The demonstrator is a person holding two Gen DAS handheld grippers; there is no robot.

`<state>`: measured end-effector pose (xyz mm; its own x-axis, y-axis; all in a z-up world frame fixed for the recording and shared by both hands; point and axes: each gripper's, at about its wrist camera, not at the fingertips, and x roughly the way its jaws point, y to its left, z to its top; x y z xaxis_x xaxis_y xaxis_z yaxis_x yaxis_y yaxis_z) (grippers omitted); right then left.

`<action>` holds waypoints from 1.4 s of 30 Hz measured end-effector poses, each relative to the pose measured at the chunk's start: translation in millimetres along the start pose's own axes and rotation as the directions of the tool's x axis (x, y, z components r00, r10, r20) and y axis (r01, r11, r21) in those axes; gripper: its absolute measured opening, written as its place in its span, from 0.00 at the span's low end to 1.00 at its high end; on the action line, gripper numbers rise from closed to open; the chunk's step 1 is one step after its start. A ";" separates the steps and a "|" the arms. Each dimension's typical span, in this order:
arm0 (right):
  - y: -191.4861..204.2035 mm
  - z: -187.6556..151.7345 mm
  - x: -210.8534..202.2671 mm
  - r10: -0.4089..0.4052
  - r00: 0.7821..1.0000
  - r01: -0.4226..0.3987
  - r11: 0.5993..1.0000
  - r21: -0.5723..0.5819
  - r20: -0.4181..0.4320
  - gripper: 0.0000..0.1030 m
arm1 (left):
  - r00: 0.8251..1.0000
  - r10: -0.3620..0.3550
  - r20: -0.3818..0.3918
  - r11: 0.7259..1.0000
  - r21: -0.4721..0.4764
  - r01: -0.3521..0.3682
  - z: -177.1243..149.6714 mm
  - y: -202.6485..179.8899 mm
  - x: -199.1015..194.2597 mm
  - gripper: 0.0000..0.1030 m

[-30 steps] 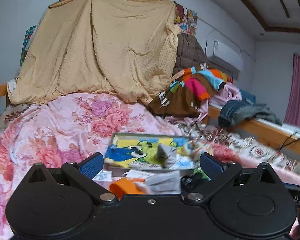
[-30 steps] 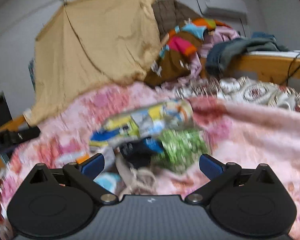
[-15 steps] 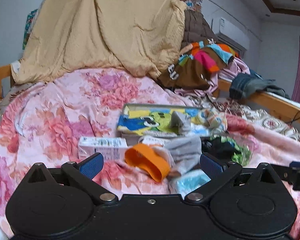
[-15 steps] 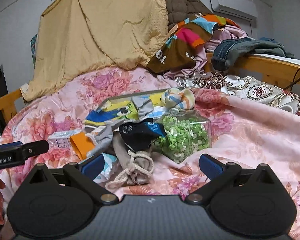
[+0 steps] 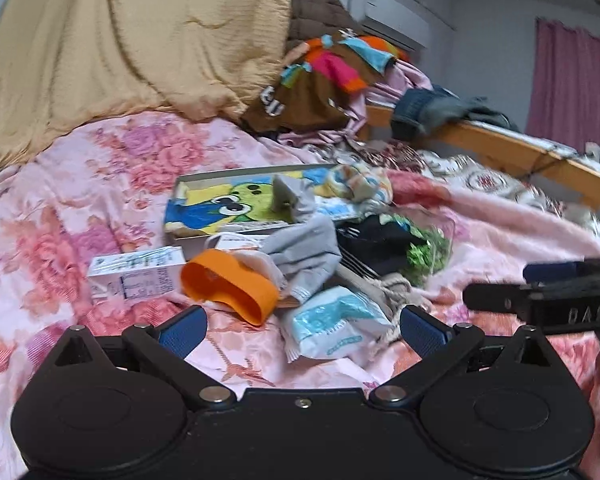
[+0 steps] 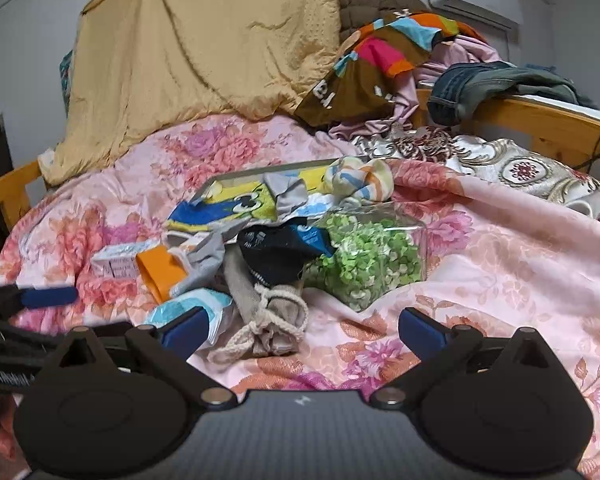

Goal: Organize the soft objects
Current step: 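Withdraw both grippers from the tray toward the pile of items, then grasp the burlap drawstring pouch with the right gripper while the left gripper grasps the blue-white packet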

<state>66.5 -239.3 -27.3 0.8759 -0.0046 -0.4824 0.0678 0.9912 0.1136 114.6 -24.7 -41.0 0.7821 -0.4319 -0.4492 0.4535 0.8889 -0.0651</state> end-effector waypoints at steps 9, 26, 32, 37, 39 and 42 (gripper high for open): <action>-15.1 4.2 15.1 -0.021 0.998 0.027 0.996 0.087 -0.063 1.00 | 0.992 -0.102 -0.069 0.993 0.048 0.105 6.8 4.5 25.8 0.99; 8.4 19.3 77.7 0.078 0.980 -0.104 0.985 -0.137 -0.181 1.00 | 0.951 -0.266 -0.158 0.964 -0.052 0.261 7.3 24.8 69.1 0.99; -8.3 20.7 97.8 0.114 0.963 -0.126 0.991 -0.036 -0.243 0.94 | 0.950 -0.265 -0.167 0.964 -0.043 0.261 6.3 32.2 76.8 0.99; -8.1 17.0 114.9 0.114 0.947 -0.137 0.989 -0.059 -0.299 0.86 | 0.936 -0.303 -0.181 0.952 -0.104 0.288 3.4 41.7 86.7 0.98; -5.3 15.5 118.1 0.122 0.945 -0.152 0.985 -0.077 -0.305 0.82 | 0.921 -0.337 -0.197 0.936 -0.178 0.305 2.1 46.7 94.4 0.94; -0.8 13.7 118.4 0.125 0.948 -0.163 0.981 -0.107 -0.291 0.81 | 0.907 -0.380 -0.181 0.898 -0.308 0.315 -2.3 54.0 102.0 0.93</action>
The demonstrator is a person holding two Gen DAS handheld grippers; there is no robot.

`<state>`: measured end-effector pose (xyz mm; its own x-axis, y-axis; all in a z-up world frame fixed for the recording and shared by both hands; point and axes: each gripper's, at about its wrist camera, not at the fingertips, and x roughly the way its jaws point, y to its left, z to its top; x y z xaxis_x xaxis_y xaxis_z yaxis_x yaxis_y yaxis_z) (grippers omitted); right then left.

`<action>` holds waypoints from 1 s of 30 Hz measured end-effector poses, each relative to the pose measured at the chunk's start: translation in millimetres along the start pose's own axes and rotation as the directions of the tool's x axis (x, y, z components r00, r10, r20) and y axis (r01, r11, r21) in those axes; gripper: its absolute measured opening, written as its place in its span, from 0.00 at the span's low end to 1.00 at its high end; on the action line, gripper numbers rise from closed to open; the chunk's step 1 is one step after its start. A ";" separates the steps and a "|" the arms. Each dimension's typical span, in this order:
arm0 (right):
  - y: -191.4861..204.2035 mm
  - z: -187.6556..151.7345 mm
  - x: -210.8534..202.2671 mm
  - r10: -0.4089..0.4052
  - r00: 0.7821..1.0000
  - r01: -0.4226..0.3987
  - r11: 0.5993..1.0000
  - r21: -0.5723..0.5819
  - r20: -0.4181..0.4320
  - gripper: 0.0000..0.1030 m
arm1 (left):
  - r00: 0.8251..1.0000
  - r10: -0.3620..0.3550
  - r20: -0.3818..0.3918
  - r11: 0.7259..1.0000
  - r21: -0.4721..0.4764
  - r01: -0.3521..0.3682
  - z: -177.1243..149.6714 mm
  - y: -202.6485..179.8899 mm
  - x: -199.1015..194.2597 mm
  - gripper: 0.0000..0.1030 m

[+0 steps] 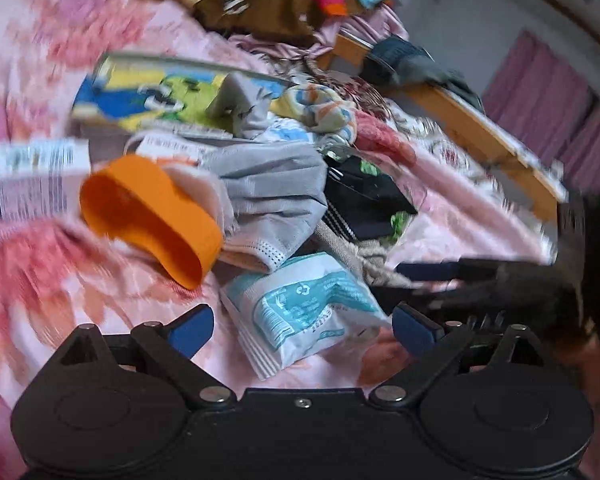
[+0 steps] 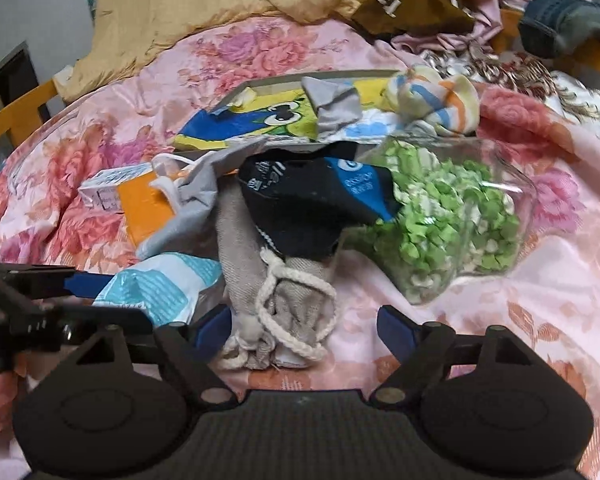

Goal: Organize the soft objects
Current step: 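Grasp the burlap drawstring pouch with the right gripper while the left gripper grasps the blue-white packet, then lift the burlap pouch with the right gripper while the left gripper lifts the blue-white packet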

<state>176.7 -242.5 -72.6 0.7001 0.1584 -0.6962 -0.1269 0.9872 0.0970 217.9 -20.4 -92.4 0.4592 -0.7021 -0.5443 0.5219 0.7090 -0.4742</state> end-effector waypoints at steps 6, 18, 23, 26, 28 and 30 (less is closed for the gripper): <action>4.6 -1.6 5.9 0.004 1.000 -0.003 1.000 -0.023 0.012 0.66 | 1.000 -0.031 0.002 0.991 -0.127 0.031 0.2 9.9 10.3 0.88; 14.3 -2.7 2.8 -0.001 0.999 0.003 0.998 -0.055 0.037 0.45 | 1.000 0.000 -0.023 0.974 -0.228 -0.005 -1.5 22.0 14.2 0.57; 14.6 -2.9 2.2 0.005 1.000 -0.004 0.999 -0.050 0.029 0.41 | 0.999 0.043 -0.032 0.971 -0.233 -0.050 -3.5 18.1 10.1 0.46; 13.0 -2.4 0.5 0.024 0.999 -0.023 0.999 -0.028 0.026 0.40 | 0.997 0.077 -0.021 0.972 -0.221 -0.079 -4.2 12.9 8.1 0.43; 8.9 -1.4 -0.3 0.053 0.998 -0.053 0.999 0.013 0.023 0.40 | 0.995 0.096 -0.015 0.974 -0.206 -0.097 -4.3 7.9 6.9 0.43; 1.6 -0.4 -1.3 0.109 0.994 -0.110 0.990 0.087 0.026 0.40 | 0.993 0.119 -0.003 0.976 -0.185 -0.118 -5.2 1.5 4.6 0.42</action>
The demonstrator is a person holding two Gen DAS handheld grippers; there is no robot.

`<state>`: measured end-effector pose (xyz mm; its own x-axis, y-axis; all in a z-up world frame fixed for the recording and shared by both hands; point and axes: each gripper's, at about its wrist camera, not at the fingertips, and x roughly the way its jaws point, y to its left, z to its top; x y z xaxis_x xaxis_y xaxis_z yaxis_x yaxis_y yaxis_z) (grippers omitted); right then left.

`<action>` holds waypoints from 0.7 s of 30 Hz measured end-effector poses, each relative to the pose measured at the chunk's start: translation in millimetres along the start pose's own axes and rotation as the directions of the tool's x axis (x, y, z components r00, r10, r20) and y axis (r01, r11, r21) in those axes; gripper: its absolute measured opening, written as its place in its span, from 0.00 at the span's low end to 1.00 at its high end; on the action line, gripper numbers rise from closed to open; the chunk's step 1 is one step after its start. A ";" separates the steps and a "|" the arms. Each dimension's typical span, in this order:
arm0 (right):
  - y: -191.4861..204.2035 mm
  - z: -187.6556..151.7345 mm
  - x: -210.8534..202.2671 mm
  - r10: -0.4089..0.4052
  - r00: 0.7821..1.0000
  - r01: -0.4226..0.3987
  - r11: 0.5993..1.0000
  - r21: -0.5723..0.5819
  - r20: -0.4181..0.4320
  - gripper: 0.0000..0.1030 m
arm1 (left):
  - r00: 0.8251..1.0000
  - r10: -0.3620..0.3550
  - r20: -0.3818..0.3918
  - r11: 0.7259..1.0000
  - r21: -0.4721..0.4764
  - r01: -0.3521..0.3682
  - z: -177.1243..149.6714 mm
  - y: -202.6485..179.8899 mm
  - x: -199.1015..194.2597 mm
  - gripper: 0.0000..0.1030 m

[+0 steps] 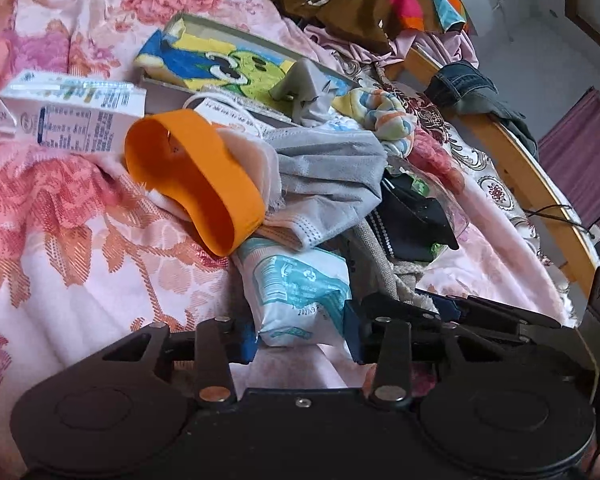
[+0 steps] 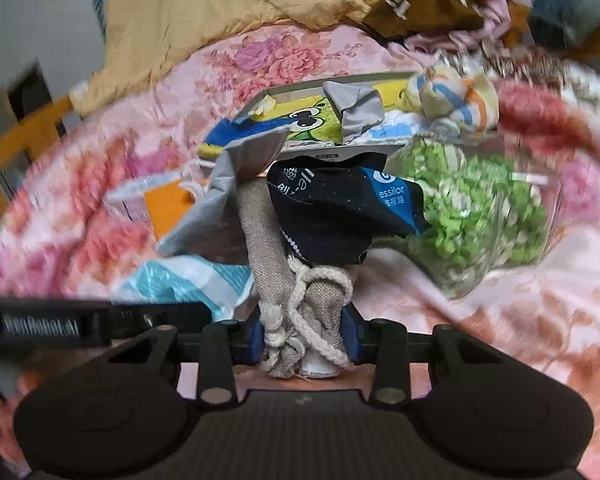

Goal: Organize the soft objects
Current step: 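Lift the burlap pouch with the right gripper while the left gripper lifts the blue-white packet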

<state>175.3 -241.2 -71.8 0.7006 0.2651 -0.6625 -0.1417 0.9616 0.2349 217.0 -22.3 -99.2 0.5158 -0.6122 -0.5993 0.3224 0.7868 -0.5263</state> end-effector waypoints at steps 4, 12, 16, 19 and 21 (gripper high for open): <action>-11.0 1.3 -2.7 0.085 0.996 -0.084 0.990 0.110 0.000 0.40 | 0.997 0.052 0.058 0.998 0.038 -0.054 -6.8 -11.6 -12.7 0.41; -36.6 1.5 -6.6 0.236 0.972 -0.231 0.925 0.301 0.023 0.40 | 0.982 0.108 0.154 0.993 0.024 -0.113 -18.2 -27.9 -45.2 0.41; -44.0 2.2 -14.2 0.289 0.954 -0.298 0.895 0.330 0.077 0.40 | 0.971 0.131 0.198 0.989 0.041 -0.141 -19.7 -33.3 -60.3 0.41; -48.1 0.9 -15.6 0.364 0.924 -0.381 0.838 0.391 0.120 0.40 | 0.965 0.146 0.219 0.987 0.035 -0.157 -16.1 -36.4 -70.2 0.41; -54.8 -0.3 -16.0 0.413 0.900 -0.431 0.792 0.432 0.140 0.40 | 0.960 0.151 0.238 0.986 0.029 -0.162 -13.9 -37.6 -77.1 0.41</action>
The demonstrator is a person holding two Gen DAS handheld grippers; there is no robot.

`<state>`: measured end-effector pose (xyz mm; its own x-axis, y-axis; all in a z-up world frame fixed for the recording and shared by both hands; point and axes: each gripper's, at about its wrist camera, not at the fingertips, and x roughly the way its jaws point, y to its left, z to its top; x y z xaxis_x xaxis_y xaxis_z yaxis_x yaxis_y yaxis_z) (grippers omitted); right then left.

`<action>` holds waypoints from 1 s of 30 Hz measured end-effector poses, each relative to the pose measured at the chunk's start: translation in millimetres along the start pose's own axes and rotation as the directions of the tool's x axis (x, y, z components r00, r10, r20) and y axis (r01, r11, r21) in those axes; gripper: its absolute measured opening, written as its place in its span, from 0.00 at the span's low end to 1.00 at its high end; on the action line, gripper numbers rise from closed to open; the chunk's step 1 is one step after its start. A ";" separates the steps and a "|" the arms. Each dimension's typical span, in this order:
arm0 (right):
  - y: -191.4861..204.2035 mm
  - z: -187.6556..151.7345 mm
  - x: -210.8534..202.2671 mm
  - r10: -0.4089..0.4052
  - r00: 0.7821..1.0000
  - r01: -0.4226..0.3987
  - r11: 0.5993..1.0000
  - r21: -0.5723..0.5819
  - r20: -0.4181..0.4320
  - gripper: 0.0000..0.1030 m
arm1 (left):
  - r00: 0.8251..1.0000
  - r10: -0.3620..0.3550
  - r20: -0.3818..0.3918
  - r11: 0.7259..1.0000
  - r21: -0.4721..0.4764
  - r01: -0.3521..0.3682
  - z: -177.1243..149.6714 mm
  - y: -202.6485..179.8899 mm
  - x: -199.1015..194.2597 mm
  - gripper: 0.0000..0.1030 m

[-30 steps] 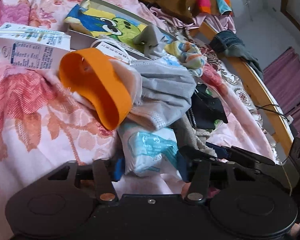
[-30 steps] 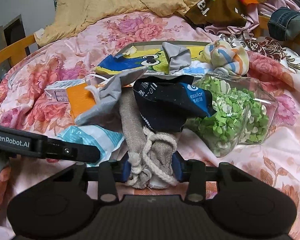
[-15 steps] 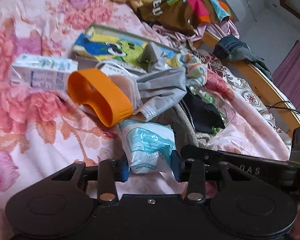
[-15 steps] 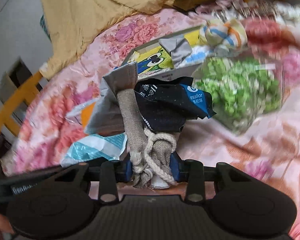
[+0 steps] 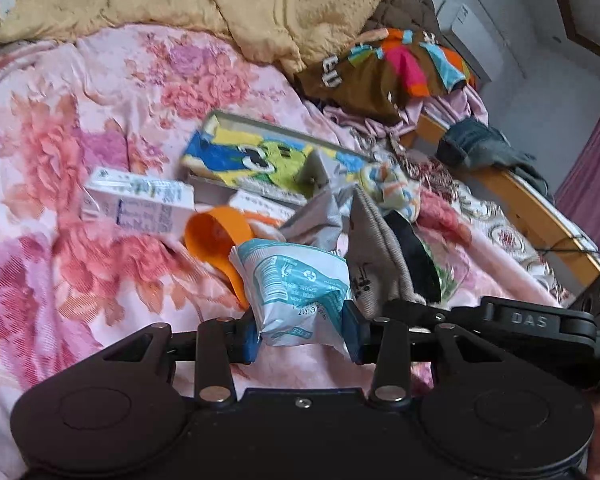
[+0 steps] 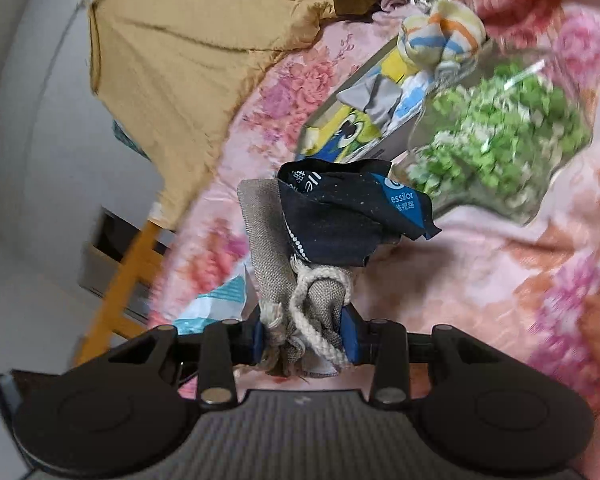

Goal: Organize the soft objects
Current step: 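Lift the burlap pouch with the right gripper while the left gripper lifts the blue-white packet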

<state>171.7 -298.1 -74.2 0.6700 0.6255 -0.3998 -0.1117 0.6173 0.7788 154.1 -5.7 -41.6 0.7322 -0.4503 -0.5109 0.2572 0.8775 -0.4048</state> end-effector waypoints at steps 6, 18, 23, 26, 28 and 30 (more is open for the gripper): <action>-5.3 2.6 -6.7 0.041 0.999 -0.042 0.998 0.040 0.005 0.40 | 0.999 0.018 0.043 1.000 -0.011 -0.018 12.2 -3.7 -15.4 0.41; 57.7 -19.6 -7.9 -0.257 0.947 0.315 0.860 -0.402 0.191 0.40 | 0.998 0.030 0.052 1.000 -0.008 -0.029 15.3 -6.1 -21.1 0.41; 70.6 -32.5 -5.4 -0.305 0.925 0.379 0.792 -0.478 0.228 0.39 | 0.998 0.035 0.047 0.999 -0.013 -0.035 12.7 -3.5 -19.6 0.41; 80.9 -42.4 -5.5 -0.359 0.879 0.476 0.692 -0.542 0.314 0.39 | 0.998 0.038 0.051 0.999 -0.019 -0.037 12.8 -2.7 -19.7 0.41; 87.8 -50.3 -2.6 -0.397 0.839 0.545 0.605 -0.581 0.373 0.39 | 0.998 0.039 0.053 0.999 -0.020 -0.038 13.1 -2.6 -19.7 0.41; 93.2 -58.2 2.6 -0.425 0.801 0.597 0.515 -0.615 0.422 0.39 | 0.998 0.041 0.054 0.999 -0.021 -0.040 13.1 -3.1 -19.8 0.41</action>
<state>120.3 -211.2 -30.8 0.8935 0.0375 -0.4475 -0.1091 0.9848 -0.1355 147.1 2.6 -20.3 0.7755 -0.4040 -0.4852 0.2141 0.8912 -0.3999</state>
